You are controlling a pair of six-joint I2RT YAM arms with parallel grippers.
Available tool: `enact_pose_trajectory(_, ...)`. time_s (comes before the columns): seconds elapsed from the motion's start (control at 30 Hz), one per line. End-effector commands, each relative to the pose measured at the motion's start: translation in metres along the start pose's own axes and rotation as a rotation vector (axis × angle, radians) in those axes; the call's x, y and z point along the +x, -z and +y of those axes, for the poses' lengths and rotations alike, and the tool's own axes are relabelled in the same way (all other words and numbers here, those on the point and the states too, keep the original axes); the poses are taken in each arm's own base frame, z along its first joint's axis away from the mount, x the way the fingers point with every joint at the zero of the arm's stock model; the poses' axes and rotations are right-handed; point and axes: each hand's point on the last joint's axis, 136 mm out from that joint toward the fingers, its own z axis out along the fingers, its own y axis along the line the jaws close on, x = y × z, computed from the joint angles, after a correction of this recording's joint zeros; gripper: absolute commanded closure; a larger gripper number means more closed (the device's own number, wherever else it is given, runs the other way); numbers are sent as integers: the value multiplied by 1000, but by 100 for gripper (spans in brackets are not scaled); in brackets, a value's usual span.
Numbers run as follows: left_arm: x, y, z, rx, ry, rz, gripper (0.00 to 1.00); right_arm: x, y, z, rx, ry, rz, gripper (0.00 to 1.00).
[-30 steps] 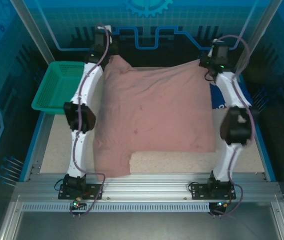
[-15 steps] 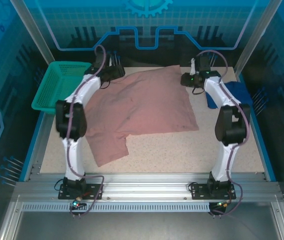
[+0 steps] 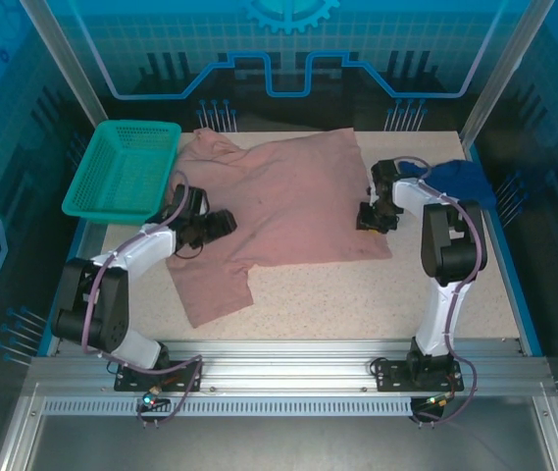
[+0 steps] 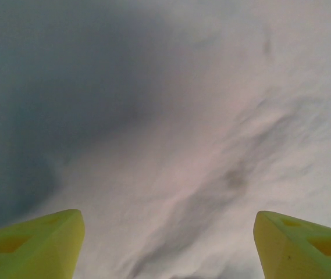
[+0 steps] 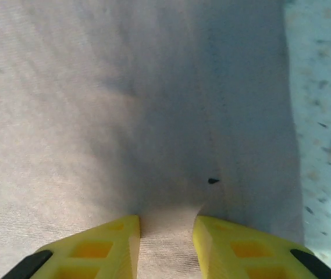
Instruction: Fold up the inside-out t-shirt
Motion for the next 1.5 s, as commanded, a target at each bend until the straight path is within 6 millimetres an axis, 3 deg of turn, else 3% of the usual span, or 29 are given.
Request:
enact_pose_trajectory(0.0,26,9,-4,45,7,48,22,34,10,-41,152,-12,92,69)
enact_pose_trajectory(0.2,88,1,4,19,-20,208,22,66,17,-82,242,-79,114,72)
enact_pose_trajectory(0.37,133,6,11,0,-31,287,22,76,27,-96,253,-121,75,72)
enact_pose_trajectory(0.43,141,10,11,6,-24,296,22,75,32,-99,262,-127,55,72)
enact_pose_trajectory(0.53,136,22,1,47,-30,279,22,63,45,-89,213,-111,-11,69)
enact_pose_trajectory(0.7,102,44,-18,68,-86,185,20,44,62,-48,20,-51,-130,60)
enact_pose_trajectory(0.9,61,46,-17,106,-9,87,19,50,73,-15,-113,-10,-188,53)
enact_pose_trajectory(1.1,59,22,-34,154,-23,147,19,71,73,-23,-92,-40,-198,38)
enact_pose_trajectory(1.23,63,3,-12,60,-28,167,19,81,51,-20,-123,-86,-106,39)
enact_pose_trajectory(1.47,81,-12,25,-27,-6,197,18,96,17,-49,-9,-140,35,42)
